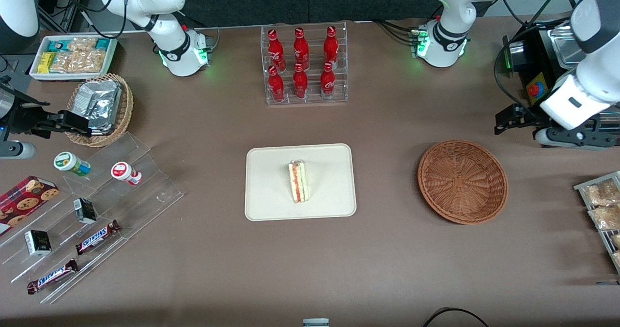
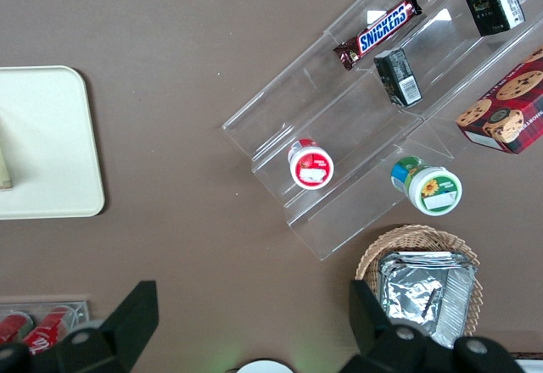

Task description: Place sandwich from basket to tray

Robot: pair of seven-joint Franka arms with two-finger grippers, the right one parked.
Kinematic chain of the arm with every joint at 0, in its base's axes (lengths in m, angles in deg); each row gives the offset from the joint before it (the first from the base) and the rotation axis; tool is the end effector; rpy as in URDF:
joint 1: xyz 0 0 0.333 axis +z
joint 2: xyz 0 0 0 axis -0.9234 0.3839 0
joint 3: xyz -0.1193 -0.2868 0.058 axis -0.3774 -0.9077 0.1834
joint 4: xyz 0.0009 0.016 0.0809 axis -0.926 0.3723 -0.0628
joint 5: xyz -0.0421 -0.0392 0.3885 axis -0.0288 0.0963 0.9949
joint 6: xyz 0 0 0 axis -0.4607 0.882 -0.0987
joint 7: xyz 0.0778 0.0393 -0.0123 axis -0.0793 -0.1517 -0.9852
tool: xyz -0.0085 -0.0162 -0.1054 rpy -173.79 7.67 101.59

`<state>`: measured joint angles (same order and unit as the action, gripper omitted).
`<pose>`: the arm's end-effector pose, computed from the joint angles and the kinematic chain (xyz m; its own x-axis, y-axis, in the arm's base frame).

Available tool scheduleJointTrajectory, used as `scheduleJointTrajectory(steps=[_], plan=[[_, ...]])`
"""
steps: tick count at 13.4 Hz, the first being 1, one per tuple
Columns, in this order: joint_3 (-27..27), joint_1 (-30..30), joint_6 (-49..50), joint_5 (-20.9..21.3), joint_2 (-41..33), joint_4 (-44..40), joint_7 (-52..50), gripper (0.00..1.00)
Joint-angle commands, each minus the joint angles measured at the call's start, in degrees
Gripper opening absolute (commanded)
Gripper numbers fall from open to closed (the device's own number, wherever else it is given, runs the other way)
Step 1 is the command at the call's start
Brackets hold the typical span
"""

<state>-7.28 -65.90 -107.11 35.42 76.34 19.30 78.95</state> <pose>0.5453 -0.0284 0.5599 0.9942 -0.1070 0.0064 -0.1072 -0.9908 0.0824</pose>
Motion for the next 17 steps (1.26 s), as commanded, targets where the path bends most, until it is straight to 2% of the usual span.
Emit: scheduleJointTrajectory(steps=[1,6,17], plan=[[-0.6,0.2,4.0,1.0,0.8,-5.2,-2.3,0.99],[-1.0,0.2,7.2,2.9,1.0,-10.2,-2.8,0.99],[-1.1,0.0,7.5,2.9,0.9,-12.1,-4.0,0.99]])
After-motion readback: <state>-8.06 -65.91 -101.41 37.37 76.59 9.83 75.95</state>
